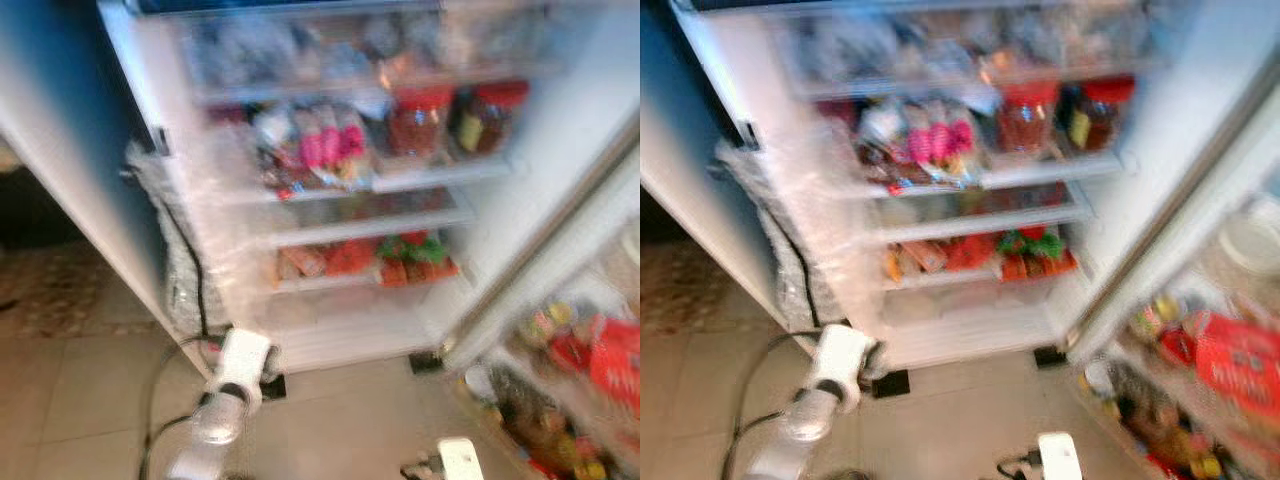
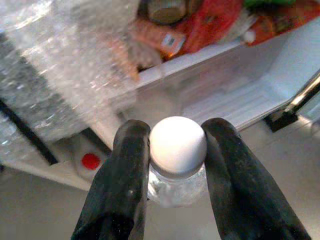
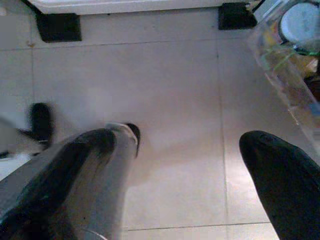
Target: Restocking fridge
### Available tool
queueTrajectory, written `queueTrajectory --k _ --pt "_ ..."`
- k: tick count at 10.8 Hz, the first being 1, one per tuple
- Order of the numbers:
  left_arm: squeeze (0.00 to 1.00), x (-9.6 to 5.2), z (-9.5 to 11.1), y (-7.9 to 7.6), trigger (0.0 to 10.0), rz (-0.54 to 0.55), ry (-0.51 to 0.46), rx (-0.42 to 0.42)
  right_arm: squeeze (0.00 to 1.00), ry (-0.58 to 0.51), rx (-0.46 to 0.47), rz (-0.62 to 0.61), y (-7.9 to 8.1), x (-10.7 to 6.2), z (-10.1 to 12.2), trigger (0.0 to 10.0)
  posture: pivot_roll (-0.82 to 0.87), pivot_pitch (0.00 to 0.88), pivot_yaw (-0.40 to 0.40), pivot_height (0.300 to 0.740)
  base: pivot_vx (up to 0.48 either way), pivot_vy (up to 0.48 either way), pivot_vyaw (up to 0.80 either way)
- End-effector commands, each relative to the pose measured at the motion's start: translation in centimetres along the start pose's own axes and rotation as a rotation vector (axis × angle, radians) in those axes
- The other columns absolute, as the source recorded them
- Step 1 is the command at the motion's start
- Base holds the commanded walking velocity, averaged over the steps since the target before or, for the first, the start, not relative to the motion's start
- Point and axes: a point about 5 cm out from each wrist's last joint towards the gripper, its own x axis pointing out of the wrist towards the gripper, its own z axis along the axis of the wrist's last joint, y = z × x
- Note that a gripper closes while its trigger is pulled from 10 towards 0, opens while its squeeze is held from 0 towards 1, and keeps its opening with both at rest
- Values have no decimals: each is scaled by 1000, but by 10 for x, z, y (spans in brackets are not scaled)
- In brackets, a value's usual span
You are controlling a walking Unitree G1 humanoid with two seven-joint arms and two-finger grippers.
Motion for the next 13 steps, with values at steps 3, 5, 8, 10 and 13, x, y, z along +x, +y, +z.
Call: queueTrajectory --k 3,5,8,10,13 --pt "0 -2 -5 4 10000 7 15 16 0 42 -2 10 2 -3 -12 10000 -115 160 -43 740 0 -341 0" --pt "0 -1 -3 5 10000 21 9 26 0 43 1 10 2 -3 -12 10000 -113 175 -45 740 0 -321 0" --pt "0 -2 0 7 10000 62 -30 30 0 43 3 12 2 -3 -11 10000 -115 190 -48 740 0 0 0" --pt "0 -33 9 52 10000 115 -419 370 0 45 0 15 1 -3 -12 10000 -117 199 -51 740 0 0 0" --pt "0 -22 -17 61 10000 159 -30 76 0 49 -3 24 1 -3 -12 10000 -116 205 -54 740 0 0 0"
